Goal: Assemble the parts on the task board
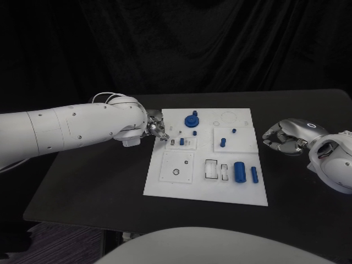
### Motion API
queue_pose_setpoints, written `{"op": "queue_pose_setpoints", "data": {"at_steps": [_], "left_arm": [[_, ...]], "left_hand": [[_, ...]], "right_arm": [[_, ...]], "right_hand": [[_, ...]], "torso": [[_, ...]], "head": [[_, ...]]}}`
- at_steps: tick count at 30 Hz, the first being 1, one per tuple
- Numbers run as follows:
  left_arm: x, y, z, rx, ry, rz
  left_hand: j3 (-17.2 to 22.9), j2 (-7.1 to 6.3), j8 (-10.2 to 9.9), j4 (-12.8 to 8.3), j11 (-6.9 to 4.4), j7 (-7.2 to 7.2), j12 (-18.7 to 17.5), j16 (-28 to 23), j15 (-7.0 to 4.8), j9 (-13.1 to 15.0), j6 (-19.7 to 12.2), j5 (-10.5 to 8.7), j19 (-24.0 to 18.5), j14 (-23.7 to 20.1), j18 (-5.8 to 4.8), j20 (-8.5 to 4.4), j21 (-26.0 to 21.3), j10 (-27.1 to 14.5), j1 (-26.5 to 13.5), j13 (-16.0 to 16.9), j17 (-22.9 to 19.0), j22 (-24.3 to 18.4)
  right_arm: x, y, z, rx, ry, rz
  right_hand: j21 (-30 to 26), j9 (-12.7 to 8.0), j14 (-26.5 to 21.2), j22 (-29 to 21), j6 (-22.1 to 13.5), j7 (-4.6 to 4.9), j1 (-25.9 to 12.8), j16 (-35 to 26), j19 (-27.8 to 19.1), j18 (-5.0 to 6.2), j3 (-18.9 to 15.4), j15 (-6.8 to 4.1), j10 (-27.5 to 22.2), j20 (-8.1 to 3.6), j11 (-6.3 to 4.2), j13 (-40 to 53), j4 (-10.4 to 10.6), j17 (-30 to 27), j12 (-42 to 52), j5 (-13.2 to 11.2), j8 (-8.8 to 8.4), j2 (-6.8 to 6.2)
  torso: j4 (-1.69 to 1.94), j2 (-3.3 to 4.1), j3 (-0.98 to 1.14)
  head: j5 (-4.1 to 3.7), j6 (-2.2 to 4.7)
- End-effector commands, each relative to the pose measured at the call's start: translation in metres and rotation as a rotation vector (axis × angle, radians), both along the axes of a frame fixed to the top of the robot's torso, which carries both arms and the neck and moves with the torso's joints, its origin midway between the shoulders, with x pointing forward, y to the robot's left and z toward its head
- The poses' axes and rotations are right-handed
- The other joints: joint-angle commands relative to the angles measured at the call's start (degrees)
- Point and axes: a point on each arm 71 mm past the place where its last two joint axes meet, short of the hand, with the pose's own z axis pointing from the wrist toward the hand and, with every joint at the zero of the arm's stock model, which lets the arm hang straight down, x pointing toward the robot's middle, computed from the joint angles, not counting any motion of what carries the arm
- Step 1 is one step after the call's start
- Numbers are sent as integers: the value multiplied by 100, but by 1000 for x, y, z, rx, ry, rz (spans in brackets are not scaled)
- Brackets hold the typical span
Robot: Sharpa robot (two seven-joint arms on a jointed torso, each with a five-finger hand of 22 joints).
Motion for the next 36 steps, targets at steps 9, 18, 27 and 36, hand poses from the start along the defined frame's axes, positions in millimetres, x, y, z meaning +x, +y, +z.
{"op": "queue_pose_setpoints", "data": {"at_steps": [9,18,27,36], "left_arm": [[0,-9,1,-36,-44,8],[0,-13,-3,-37,-33,-2],[-4,-15,-12,-37,-15,-7],[-6,-16,-18,-41,-1,-16]], "left_hand": [[13,74,-63,55,-16,-157,-90,15,-26,-24,196,-64,40,605,92,-21,-106,205,-110,1238,1509,1160],[13,94,-67,62,-14,-156,-99,15,-23,-27,204,-68,31,605,95,-18,-122,196,-120,1233,1509,1155],[7,104,-71,71,-11,-154,-100,15,-21,-30,210,-74,29,605,96,-17,-126,194,-134,1233,1509,1154],[-2,104,-75,70,-10,-154,-109,15,-20,-32,215,-88,25,605,98,-15,-135,185,-142,1227,1509,1152]], "right_arm": [[-1,-2,-1,-8,6,-17],[-1,-2,-1,-8,7,-15],[-1,-2,-1,-6,5,-13],[-1,-1,-1,3,13,-18]], "right_hand": [[-37,-1,196,632,13,10,30,-38,-37,7,33,52,-59,12,1,306,0,-7,-26,24,-14,-19],[-37,-1,196,632,13,10,30,-38,-37,7,33,52,-59,12,1,306,0,-7,-26,24,-14,-19],[-41,0,190,632,16,9,32,-47,-40,7,36,53,-63,12,2,304,0,-12,-28,24,-13,-16],[-44,1,189,632,19,9,34,-38,-42,7,38,53,-66,13,2,301,-1,-5,-30,24,-13,-15]], "torso": [[-14,16,-11],[-6,27,-21],[-6,20,-11],[-18,10,-9]], "head": [[21,-1],[27,-1],[13,-1],[22,-1]]}}
